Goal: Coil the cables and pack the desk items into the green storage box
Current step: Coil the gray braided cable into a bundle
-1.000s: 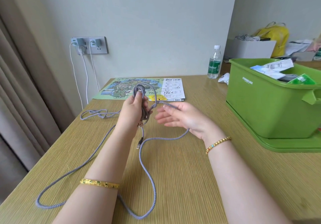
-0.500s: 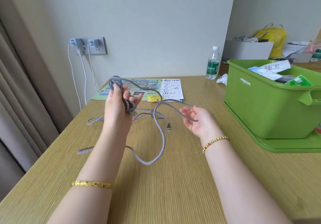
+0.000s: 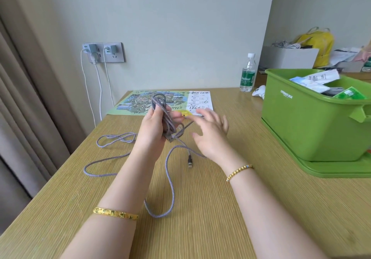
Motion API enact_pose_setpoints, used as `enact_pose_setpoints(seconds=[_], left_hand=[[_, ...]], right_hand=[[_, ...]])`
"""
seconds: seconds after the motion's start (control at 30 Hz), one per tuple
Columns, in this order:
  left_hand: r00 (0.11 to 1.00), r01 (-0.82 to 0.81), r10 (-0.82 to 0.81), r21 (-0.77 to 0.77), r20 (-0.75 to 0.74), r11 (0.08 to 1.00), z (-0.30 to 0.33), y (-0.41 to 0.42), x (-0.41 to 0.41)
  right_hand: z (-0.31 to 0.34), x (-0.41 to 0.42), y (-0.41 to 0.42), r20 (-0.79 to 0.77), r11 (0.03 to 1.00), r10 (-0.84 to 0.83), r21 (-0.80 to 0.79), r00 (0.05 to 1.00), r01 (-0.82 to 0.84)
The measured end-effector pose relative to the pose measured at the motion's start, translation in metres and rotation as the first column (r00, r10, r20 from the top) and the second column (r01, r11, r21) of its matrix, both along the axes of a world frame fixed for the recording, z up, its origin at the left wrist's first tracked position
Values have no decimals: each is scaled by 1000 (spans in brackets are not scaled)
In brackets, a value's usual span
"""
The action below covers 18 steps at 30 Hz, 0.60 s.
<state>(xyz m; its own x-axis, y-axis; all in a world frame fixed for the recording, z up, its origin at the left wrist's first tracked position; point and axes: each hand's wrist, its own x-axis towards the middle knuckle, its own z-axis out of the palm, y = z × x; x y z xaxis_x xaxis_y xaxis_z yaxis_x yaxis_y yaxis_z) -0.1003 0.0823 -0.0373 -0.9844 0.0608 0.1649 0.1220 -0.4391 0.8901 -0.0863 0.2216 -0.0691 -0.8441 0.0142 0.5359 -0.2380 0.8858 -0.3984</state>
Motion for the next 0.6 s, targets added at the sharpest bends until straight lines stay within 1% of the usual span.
enact_pose_setpoints(seconds=[0.1, 0.13, 0.17, 0.2, 0.27, 0.37, 0.43, 0.5, 0.6], left_hand=[[998, 63, -63, 3, 17, 998, 4, 0, 3], [995, 96, -96, -4, 16, 995, 4, 1, 4], [992, 125, -125, -18, 9, 992, 5, 2, 6], [989, 145, -145, -31, 1, 989, 5, 2, 7], [988, 152, -152, -20, -3, 988, 7, 1, 7], [992, 124, -125, 63, 17, 990, 8, -5, 4], [994, 73, -78, 77, 70, 994, 6, -8, 0], [991, 18, -22, 32, 132, 999, 2, -9, -2], [981, -46, 50, -24, 185, 999, 0, -11, -5]], right_hand=[[-9, -3, -4, 93, 990, 57, 121, 994, -68], [-10, -4, -5, 122, 988, 61, 134, 991, -78], [-10, -3, -5, 160, 991, 76, 101, 984, -93], [-9, -2, -5, 210, 994, 105, 16, 972, -110], [-7, 1, -2, 288, 971, 164, -214, 943, -104], [-5, -1, 4, 356, 890, 140, -455, 924, 40], [-3, -1, 8, 388, 805, 127, -578, 913, 133], [-3, -1, 12, 397, 708, 146, -682, 906, 184], [-2, -1, 20, 378, 498, 169, -830, 910, 252]])
